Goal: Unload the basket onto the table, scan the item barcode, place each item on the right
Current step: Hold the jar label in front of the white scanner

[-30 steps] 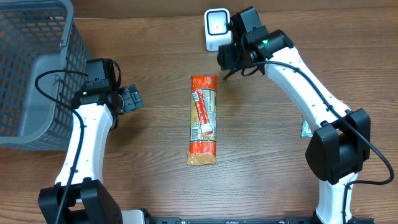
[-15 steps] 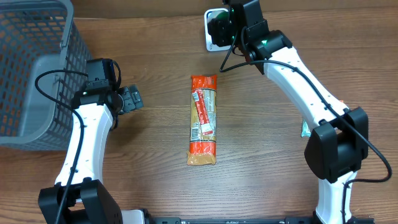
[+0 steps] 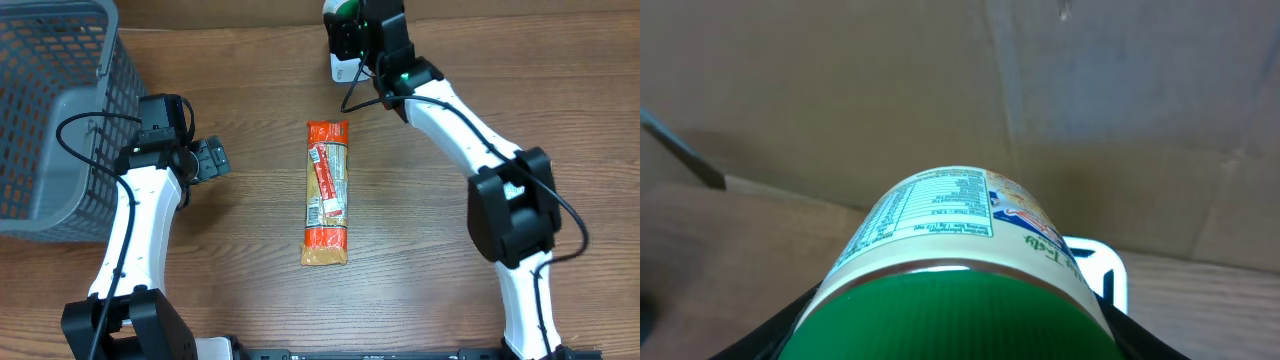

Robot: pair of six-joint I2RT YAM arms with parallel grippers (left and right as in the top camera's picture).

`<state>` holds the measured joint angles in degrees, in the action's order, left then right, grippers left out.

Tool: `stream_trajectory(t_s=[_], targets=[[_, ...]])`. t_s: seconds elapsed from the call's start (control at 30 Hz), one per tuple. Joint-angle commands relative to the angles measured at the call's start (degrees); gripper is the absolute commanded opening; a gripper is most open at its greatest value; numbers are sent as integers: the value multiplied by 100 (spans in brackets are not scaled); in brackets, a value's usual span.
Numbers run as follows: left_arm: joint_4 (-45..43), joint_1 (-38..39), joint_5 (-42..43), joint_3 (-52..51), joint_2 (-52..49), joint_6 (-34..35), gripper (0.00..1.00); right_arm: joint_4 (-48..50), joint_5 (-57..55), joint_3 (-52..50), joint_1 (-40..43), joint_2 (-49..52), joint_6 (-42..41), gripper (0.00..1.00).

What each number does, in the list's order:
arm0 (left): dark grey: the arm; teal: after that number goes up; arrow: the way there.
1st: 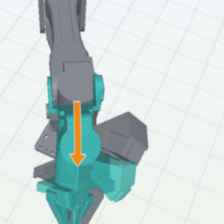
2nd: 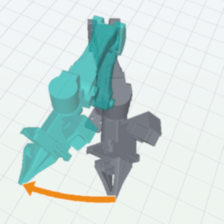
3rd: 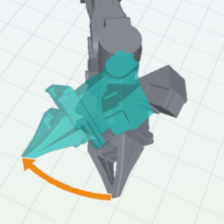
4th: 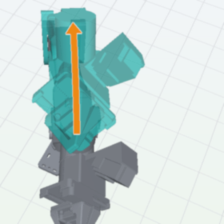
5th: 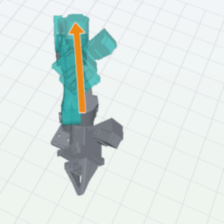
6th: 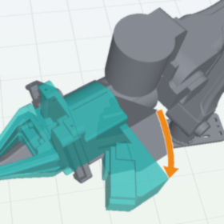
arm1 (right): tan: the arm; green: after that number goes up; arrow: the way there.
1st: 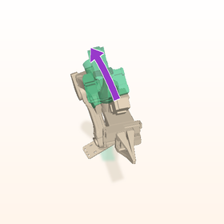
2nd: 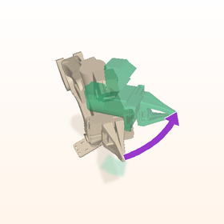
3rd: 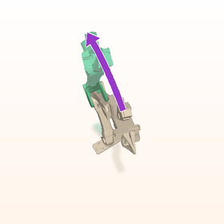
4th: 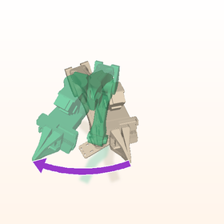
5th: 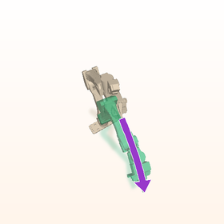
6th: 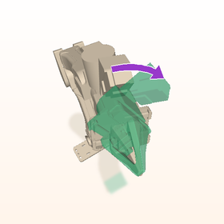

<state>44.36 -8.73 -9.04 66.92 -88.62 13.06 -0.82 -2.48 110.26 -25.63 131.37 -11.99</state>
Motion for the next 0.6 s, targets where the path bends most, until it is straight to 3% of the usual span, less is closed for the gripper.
stream_trajectory(t_s=[0.0,0.57], targets=[[0,9,9,85,94,-127,100,435,-212,125,74,339,-15,28],[0,9,9,85,94,-127,100,1733,-568,125,90,992,81,29]])
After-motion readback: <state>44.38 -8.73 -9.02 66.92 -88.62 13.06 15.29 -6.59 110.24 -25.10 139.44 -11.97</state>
